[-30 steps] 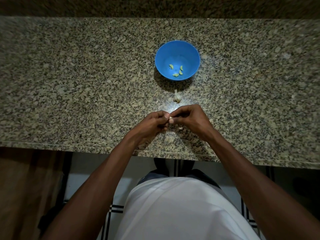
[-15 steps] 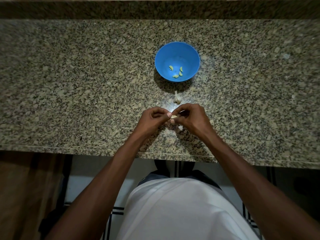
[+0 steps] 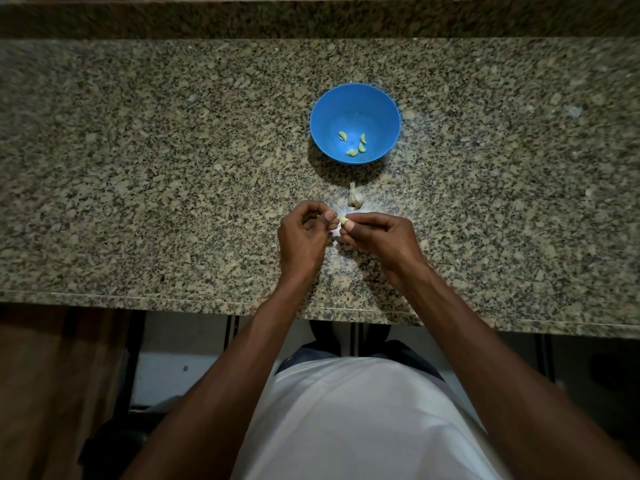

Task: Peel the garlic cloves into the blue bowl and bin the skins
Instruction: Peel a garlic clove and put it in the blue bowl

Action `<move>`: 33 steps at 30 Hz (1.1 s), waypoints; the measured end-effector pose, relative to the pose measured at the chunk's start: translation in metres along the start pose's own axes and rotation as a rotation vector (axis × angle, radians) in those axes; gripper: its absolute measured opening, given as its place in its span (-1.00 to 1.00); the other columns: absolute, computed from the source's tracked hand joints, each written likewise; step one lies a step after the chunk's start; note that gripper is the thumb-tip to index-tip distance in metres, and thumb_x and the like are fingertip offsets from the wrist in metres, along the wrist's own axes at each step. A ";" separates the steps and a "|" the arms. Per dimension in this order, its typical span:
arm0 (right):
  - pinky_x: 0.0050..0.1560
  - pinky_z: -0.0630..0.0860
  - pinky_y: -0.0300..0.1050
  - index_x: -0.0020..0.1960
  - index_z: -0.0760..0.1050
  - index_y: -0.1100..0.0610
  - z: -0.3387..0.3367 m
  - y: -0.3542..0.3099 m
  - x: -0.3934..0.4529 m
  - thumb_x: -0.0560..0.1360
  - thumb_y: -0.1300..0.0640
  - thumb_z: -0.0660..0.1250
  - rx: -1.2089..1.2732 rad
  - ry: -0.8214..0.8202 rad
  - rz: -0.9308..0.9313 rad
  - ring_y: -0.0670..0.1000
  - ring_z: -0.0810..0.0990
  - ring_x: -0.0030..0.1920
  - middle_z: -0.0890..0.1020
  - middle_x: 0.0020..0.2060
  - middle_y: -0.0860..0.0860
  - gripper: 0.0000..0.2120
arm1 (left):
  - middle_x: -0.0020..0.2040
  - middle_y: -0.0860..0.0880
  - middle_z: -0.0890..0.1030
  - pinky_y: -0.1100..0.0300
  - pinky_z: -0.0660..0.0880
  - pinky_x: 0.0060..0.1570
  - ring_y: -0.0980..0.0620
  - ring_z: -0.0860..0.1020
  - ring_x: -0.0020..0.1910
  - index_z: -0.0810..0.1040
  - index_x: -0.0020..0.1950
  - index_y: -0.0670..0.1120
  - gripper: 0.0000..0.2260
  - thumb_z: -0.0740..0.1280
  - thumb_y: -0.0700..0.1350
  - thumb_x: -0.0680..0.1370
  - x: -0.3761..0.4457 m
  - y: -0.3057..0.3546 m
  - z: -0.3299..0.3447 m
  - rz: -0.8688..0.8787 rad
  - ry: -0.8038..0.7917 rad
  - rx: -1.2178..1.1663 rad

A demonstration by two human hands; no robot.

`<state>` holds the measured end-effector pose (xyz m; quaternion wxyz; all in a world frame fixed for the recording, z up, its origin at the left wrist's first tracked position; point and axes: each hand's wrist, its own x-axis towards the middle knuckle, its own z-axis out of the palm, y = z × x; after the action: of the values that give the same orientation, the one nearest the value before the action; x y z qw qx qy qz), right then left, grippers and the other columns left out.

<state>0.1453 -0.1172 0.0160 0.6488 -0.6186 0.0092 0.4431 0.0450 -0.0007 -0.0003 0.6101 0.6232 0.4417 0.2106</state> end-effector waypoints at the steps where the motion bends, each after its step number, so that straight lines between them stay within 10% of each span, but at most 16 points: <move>1: 0.04 0.71 -0.09 0.11 0.69 0.35 0.000 0.001 -0.001 0.50 0.37 0.52 0.011 0.000 0.001 0.20 0.77 0.00 0.76 -0.06 0.24 -0.81 | -0.15 -0.04 0.71 0.22 0.63 -0.19 0.07 0.70 -0.16 0.63 -0.03 -0.17 -0.97 0.45 -0.24 0.59 0.000 0.002 0.001 0.004 -0.005 0.008; 9: 0.09 0.71 -0.02 0.13 0.66 0.38 -0.006 0.001 -0.001 0.52 0.35 0.52 -0.037 -0.005 -0.011 0.20 0.78 0.01 0.76 -0.06 0.26 -0.80 | 0.05 -0.02 0.72 0.14 0.65 0.07 0.08 0.69 0.03 0.67 0.07 -0.14 -0.86 0.45 -0.33 0.56 0.000 -0.002 -0.007 -0.063 -0.100 0.038; 13: 0.04 0.72 -0.06 0.12 0.66 0.38 -0.007 0.001 -0.001 0.53 0.36 0.50 -0.064 -0.018 0.009 0.20 0.78 -0.02 0.76 -0.09 0.26 -0.82 | 0.17 0.06 0.69 0.48 0.52 -0.03 0.37 0.61 0.06 0.74 0.12 -0.10 -0.87 0.46 -0.23 0.59 -0.008 -0.006 -0.010 -0.001 -0.160 0.135; 24: -0.14 0.66 -0.13 0.09 0.72 0.25 -0.002 0.002 -0.002 0.51 0.18 0.56 -0.218 -0.059 -0.019 0.06 0.70 -0.18 0.77 -0.11 0.17 -0.80 | 0.01 0.02 0.77 0.32 0.60 -0.03 0.10 0.72 0.05 0.72 0.14 -0.19 -0.84 0.48 -0.25 0.57 -0.010 -0.004 -0.014 -0.135 -0.186 -0.143; 33: -0.18 0.63 -0.24 0.15 0.69 0.26 0.001 -0.007 0.003 0.57 0.27 0.46 0.064 -0.111 0.379 -0.08 0.69 -0.17 0.74 -0.12 0.08 -0.83 | 0.05 -0.09 0.76 0.22 0.62 0.07 0.02 0.72 0.07 0.71 0.13 -0.23 -0.81 0.51 -0.20 0.55 -0.002 -0.002 -0.029 -0.120 -0.267 -0.112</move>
<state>0.1500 -0.1135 0.0201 0.5726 -0.5594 0.1039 0.5902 0.0202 0.0143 0.0034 0.7088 0.5831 0.3806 0.1132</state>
